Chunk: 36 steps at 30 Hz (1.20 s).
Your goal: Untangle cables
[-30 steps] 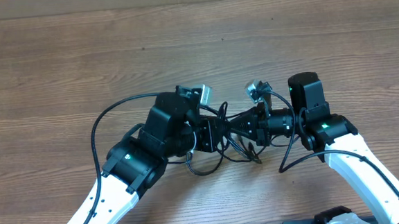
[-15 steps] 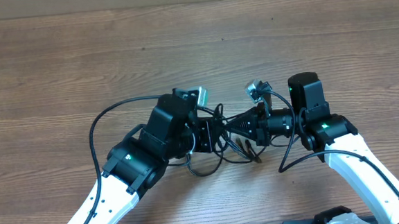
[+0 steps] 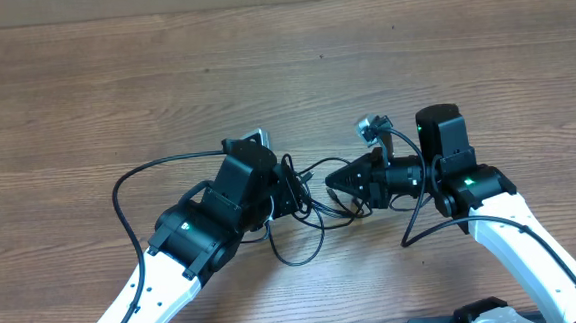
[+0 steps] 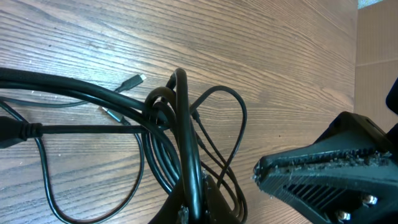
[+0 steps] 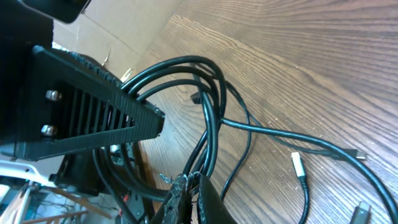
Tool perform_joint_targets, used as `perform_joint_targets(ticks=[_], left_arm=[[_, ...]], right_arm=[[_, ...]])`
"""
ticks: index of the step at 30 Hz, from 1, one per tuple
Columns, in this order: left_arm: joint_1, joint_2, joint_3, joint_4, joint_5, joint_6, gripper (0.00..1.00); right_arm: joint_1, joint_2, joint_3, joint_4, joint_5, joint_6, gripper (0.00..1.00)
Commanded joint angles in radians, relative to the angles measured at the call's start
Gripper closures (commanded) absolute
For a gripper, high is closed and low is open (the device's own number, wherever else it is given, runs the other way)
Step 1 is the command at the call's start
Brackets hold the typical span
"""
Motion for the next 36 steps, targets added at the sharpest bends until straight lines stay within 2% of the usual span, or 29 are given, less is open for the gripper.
perform_joint_targets(ticks=[1, 2, 5, 10, 20, 27, 31, 36], left_arm=[[0.0, -0.001, 0.018, 0.012, 0.039, 0.016, 0.96], [0.0, -0.001, 0.018, 0.021, 0.058, 0.021, 0.96], [0.0, -0.001, 0.018, 0.04, 0.095, 0.0, 0.95], [-0.001, -0.001, 0.018, 0.068, 0.128, -0.043, 0.95], [-0.021, 0.009, 0.018, 0.156, 0.137, -0.044, 0.96], [-0.055, 0.092, 0.018, 0.239, 0.15, -0.093, 0.96], [-0.079, 0.136, 0.018, 0.312, 0.175, -0.093, 0.96], [-0.084, 0.148, 0.018, 0.348, 0.186, -0.093, 0.95]], right_arm=[[0.005, -0.02, 0.014, 0.01, 0.02, 0.019, 0.86], [0.005, -0.02, 0.014, 0.008, 0.019, 0.019, 0.78], [0.005, -0.02, 0.014, 0.009, 0.013, 0.014, 0.75], [0.006, -0.02, 0.014, 0.009, 0.001, 0.008, 0.64], [0.006, -0.02, 0.014, 0.009, -0.003, 0.008, 0.65], [0.006, -0.02, 0.014, 0.008, -0.003, 0.008, 0.61], [0.006, -0.02, 0.014, 0.004, -0.002, 0.008, 0.69], [0.006, -0.02, 0.013, -0.001, 0.011, 0.008, 0.69]])
